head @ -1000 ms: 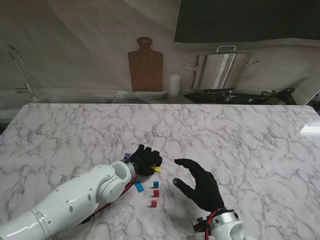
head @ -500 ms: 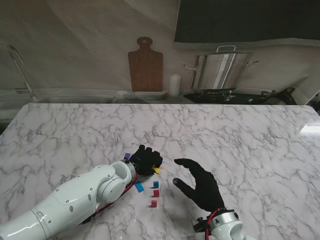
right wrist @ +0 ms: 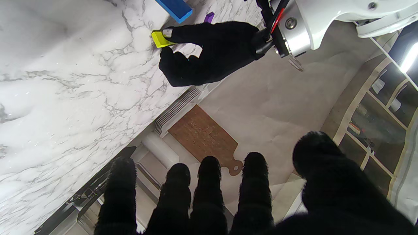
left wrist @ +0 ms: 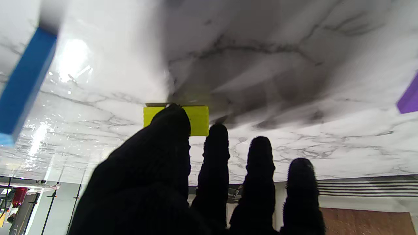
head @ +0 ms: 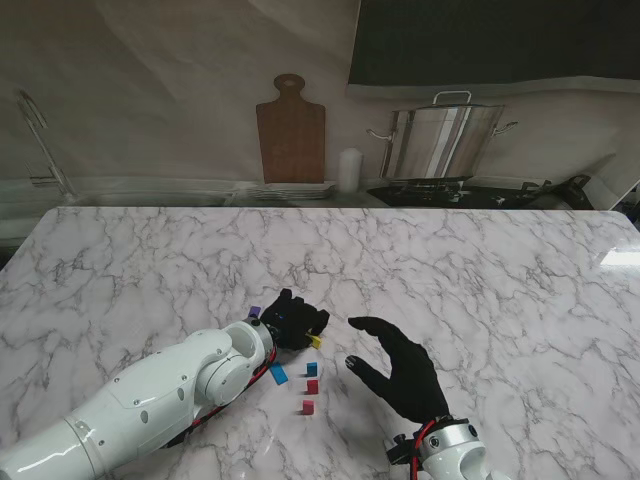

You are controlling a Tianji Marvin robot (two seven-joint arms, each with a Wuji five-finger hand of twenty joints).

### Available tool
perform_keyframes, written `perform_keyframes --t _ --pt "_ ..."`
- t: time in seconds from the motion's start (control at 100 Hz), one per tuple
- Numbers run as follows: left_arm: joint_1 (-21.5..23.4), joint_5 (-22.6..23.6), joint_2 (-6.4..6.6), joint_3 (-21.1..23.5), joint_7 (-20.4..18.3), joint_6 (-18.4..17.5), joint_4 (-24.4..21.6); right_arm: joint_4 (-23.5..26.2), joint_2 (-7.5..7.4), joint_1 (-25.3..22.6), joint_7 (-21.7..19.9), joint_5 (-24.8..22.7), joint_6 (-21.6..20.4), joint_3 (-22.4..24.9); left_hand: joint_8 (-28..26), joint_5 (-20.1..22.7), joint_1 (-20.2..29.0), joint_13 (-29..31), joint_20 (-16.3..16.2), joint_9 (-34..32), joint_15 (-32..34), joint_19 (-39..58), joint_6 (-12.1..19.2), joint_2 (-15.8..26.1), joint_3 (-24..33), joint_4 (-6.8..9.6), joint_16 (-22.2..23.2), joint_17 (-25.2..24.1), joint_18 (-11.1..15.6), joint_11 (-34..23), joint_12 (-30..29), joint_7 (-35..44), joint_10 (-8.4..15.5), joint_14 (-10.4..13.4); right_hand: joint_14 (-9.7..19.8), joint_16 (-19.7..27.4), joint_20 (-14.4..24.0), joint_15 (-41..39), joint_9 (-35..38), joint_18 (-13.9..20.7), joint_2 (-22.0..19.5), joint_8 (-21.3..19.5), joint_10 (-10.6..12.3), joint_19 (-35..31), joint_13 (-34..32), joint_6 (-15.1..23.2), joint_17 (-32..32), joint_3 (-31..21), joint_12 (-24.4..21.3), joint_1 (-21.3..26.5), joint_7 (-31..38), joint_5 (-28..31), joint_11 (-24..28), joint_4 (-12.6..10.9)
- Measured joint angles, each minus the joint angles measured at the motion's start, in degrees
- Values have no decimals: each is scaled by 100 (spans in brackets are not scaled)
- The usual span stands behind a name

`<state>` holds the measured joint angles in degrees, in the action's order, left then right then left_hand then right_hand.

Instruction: Arrange dominoes in a row

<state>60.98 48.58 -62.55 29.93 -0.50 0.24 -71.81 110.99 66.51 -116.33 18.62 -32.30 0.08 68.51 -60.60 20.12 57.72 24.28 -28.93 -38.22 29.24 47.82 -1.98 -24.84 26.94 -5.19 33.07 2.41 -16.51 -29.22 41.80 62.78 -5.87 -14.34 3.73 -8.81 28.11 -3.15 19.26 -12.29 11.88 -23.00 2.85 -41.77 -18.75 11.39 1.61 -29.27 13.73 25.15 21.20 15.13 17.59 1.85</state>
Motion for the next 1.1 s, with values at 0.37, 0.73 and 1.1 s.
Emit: perform_keyframes --t 0.37,0.73,1.1 --pt "1 -48 -25 17 38 -35 17 2 -1 0 -6 -2 0 -1 670 10 137 364 -12 -952 216 221 -69 -64 18 0 87 155 0 -366 406 -702 323 157 -5 0 15 -8 0 0 0 0 -1 -10 0 0 1 -1 0 0 0 0 0 0" --pt "6 18 -16 25 35 -98 18 2 -2 1 -15 -9 0 -5 1989 718 137 358 -12 -956 217 222 -161 -64 69 0 87 138 0 -523 356 -1978 416 160 -7 0 18 -10 0 -1 0 0 -1 -12 -1 0 2 -2 0 0 0 0 0 0" --pt "10 -11 -22 -5 85 -94 62 2 -3 3 -16 -13 0 -8 2215 828 -88 -262 -39 -161 183 160 144 -32 -448 0 294 -160 0 -764 815 -1422 352 163 -7 0 22 -10 0 -1 0 0 -1 -47 -1 0 2 -3 0 0 0 0 1 0"
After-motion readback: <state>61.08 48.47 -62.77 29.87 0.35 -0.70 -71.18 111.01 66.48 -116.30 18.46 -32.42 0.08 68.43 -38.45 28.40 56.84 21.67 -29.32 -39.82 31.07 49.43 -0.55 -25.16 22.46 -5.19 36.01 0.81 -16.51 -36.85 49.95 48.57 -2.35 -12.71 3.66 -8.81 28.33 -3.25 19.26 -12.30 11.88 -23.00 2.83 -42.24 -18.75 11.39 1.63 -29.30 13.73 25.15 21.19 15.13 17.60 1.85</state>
